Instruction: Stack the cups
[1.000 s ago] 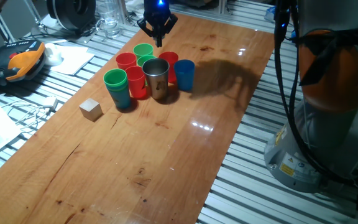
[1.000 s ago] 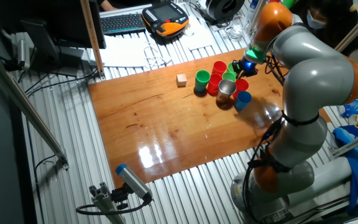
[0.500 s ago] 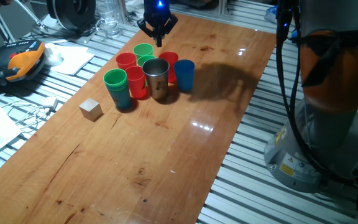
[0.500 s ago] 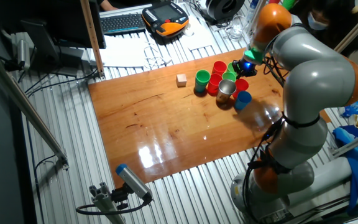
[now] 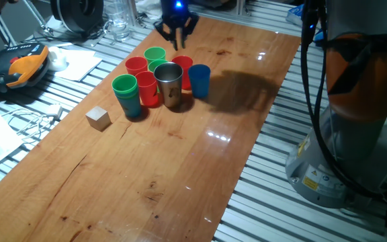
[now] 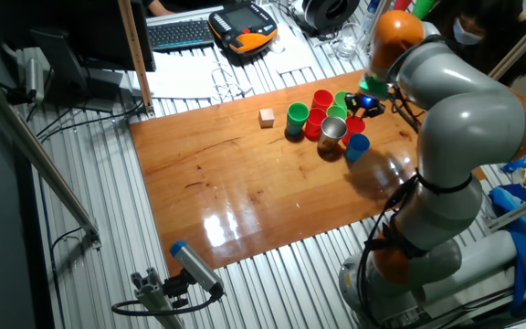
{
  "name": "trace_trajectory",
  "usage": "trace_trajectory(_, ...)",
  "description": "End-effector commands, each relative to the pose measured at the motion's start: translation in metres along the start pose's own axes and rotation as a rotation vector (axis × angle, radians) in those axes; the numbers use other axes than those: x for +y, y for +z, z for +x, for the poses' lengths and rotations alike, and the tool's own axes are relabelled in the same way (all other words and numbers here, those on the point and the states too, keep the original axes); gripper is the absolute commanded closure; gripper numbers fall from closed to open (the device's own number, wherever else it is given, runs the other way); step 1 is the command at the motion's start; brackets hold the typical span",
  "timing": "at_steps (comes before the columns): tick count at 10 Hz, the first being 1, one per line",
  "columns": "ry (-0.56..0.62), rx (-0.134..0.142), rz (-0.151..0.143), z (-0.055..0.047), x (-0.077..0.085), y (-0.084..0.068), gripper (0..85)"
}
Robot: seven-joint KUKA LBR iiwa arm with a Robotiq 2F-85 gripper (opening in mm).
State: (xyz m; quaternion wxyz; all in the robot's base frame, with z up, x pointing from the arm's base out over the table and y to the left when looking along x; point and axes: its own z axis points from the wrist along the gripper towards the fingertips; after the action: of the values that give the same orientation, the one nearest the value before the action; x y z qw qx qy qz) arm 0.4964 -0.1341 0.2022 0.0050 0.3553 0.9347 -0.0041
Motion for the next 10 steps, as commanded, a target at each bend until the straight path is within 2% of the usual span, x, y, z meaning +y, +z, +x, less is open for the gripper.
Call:
trace_trajectory(1,-0.012,0.0,-0.007,-0.002,-0.006,0.002,51.0)
trace_trajectory(4,0.037,0.005,-0.04,-0.006,-0.013,0.007,51.0)
trace_trajectory(5,0.062,-0.006,-0.03,-0.006,-0.015,0.008,51.0)
trace_trajectory(7,0.152,-0.036,-0.038,-0.007,-0.02,0.016,51.0)
trace_trajectory(8,0.207,-0.043,-0.038,-0.008,-0.025,0.023,51.0)
trace_trajectory(10,0.346,-0.024,-0.058,-0.013,-0.031,0.028,51.0)
